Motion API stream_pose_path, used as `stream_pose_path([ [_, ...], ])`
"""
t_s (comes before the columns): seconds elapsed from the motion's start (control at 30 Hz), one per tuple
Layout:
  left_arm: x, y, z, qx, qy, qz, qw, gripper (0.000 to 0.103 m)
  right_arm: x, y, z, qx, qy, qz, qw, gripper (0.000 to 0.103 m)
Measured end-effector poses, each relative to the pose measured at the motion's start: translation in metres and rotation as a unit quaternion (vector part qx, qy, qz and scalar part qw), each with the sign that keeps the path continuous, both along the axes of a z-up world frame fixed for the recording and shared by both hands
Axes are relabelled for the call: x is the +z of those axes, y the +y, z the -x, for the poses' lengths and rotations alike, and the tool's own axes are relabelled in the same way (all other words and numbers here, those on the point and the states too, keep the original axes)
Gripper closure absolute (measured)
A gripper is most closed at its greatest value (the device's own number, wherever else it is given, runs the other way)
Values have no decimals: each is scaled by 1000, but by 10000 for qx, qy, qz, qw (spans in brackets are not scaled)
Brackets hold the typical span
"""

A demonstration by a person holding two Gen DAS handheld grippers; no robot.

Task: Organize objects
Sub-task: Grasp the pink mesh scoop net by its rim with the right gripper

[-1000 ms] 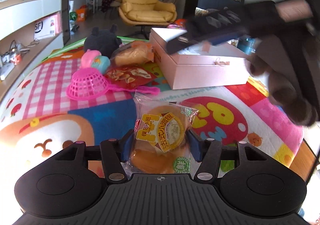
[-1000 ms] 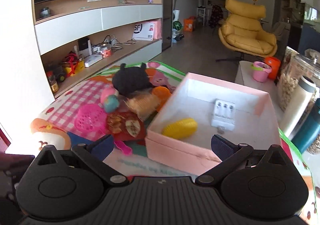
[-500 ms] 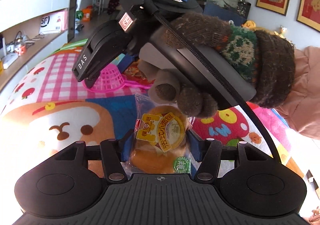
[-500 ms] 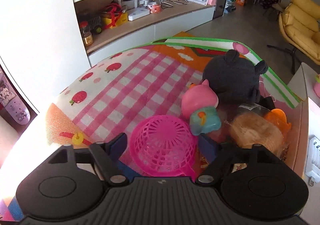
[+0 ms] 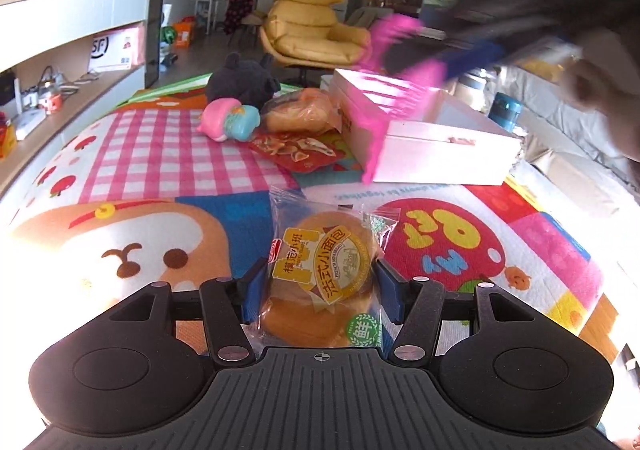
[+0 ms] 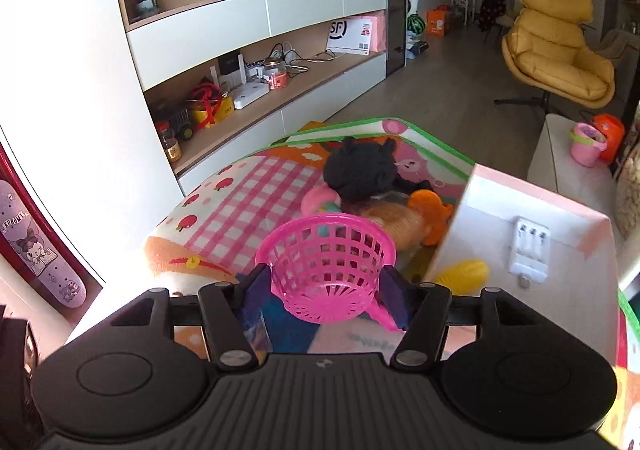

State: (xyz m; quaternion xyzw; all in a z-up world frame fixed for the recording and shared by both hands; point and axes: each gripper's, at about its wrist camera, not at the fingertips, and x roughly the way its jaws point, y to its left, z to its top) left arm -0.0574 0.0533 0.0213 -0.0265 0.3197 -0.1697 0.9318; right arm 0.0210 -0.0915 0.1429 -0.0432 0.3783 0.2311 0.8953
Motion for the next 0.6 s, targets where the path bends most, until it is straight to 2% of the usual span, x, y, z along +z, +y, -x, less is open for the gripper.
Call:
stream_pose_path([
  [0.13,1,-5,-5,24,63,-44,10000,42,2,-33,26,-299,-93,115,9994,53],
  [0.27,0,-13,-4,40,66,-146,9999,42,-12,-57,43,-415,88,161,9990,51],
  [0.47,2,-18,-7,57,128,-274,9995,42,-57,-78,61,-697,222,380,9966,35],
  [0.6,2,-22,-6,61,139,-380,9992,42,-80,-86,64,-631,337,314,9969,16],
])
